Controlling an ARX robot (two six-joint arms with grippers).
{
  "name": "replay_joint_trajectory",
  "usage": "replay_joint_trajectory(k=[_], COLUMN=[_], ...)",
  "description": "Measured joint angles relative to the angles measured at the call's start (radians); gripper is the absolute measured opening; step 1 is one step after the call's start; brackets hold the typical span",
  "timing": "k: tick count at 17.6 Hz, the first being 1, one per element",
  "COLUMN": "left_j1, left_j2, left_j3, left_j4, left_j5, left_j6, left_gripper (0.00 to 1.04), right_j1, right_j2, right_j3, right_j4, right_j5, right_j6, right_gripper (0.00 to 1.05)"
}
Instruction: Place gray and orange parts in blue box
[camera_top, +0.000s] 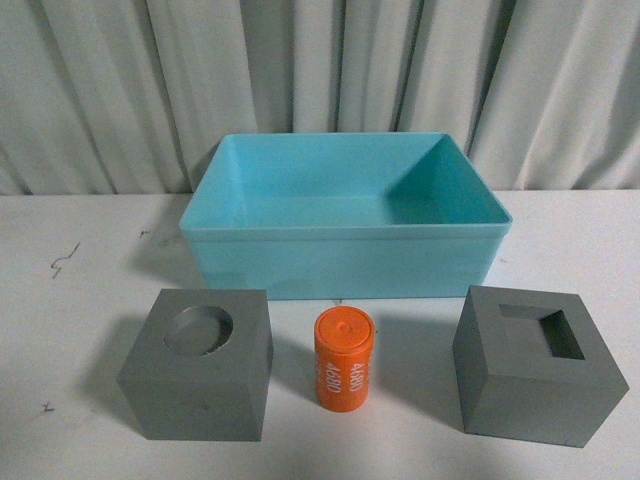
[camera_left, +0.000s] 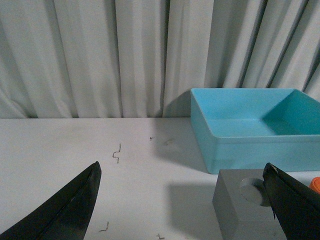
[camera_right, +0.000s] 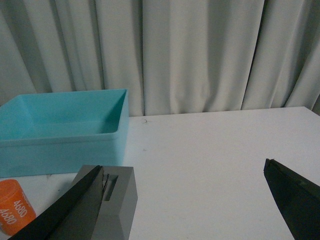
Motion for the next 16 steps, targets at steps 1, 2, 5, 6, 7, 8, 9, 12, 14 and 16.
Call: replay_joint_trajectory(k=[1,2,5,6,7,8,9,12,14,16], left_j1=[0.000,0.000,0.000,0.000,0.000,0.000,0.000,0.000,0.000,0.000], left_j2=[0.000,0.000,0.000,0.000,0.000,0.000,0.000,0.000,0.000,0.000], left_j3=[0.000,0.000,0.000,0.000,0.000,0.000,0.000,0.000,0.000,0.000], left_j4=[0.000,0.000,0.000,0.000,0.000,0.000,0.000,0.000,0.000,0.000], left_j5=[0.000,0.000,0.000,0.000,0.000,0.000,0.000,0.000,0.000,0.000], left_j6=[0.000,0.000,0.000,0.000,0.000,0.000,0.000,0.000,0.000,0.000], left_gripper=[0.98,0.98,0.98,0.98,0.98,0.98,0.98,0.98,0.98,0.98], right_j1=[0.000,0.000,0.000,0.000,0.000,0.000,0.000,0.000,0.000,0.000], right_j2=[0.000,0.000,0.000,0.000,0.000,0.000,0.000,0.000,0.000,0.000], right_j3=[0.000,0.000,0.000,0.000,0.000,0.000,0.000,0.000,0.000,0.000], right_j4=[0.000,0.000,0.000,0.000,0.000,0.000,0.000,0.000,0.000,0.000], right_j5=[0.000,0.000,0.000,0.000,0.000,0.000,0.000,0.000,0.000,0.000], right_j6=[0.000,0.000,0.000,0.000,0.000,0.000,0.000,0.000,0.000,0.000], right_gripper=[0.98,0.98,0.98,0.98,0.98,0.98,0.98,0.98,0.98,0.98])
